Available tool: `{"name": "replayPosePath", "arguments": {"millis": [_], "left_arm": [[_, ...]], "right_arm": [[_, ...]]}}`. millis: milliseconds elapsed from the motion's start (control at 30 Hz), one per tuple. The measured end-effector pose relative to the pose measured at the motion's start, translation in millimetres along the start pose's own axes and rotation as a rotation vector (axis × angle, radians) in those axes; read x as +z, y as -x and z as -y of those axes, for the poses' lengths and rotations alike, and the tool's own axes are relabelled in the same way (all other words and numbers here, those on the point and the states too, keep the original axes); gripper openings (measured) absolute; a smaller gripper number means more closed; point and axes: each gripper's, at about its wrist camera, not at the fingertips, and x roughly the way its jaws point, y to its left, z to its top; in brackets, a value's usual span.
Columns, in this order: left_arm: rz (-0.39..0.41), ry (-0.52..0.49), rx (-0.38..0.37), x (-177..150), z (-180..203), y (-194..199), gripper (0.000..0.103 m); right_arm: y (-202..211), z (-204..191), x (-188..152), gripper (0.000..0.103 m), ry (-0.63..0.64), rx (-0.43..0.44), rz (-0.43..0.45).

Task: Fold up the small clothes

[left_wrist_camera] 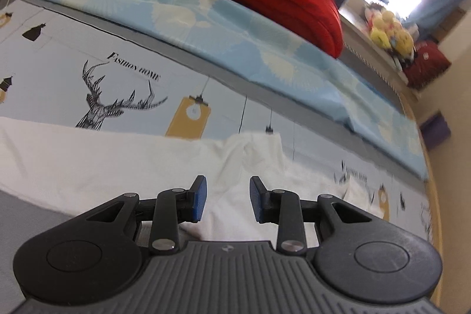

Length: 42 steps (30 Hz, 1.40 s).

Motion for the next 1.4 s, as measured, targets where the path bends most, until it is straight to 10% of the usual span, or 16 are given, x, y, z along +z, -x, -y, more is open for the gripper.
{"name": "replayPosePath", "arguments": {"millis": [300,600,733,933,1400], "left_arm": [[-0.238,-0.235,0.039,-130,-18,6,0.035],[-0.431,-0.162,0.155,-256,-87,7,0.035],[-0.356,-0.196,0.147,-276,-87,21,0.014],[-0.232,-0.146,0.065,-281,-97,66,0.007],[-0.326,-0.273,0.115,-303,-88,60,0.009]], "right_arm": [[57,69,-82,0.063,-0.059,-0.092,-0.265],[83,103,-123,0.055,-0.269,-0.071,-0.189],[88,105,-118,0.009,-0.302,-0.047,-0.167],[124,119,-124,0.006,-0.412,0.014,-0.043],[128,105,-130,0.011,-0.375,-0.119,-0.030]]}}
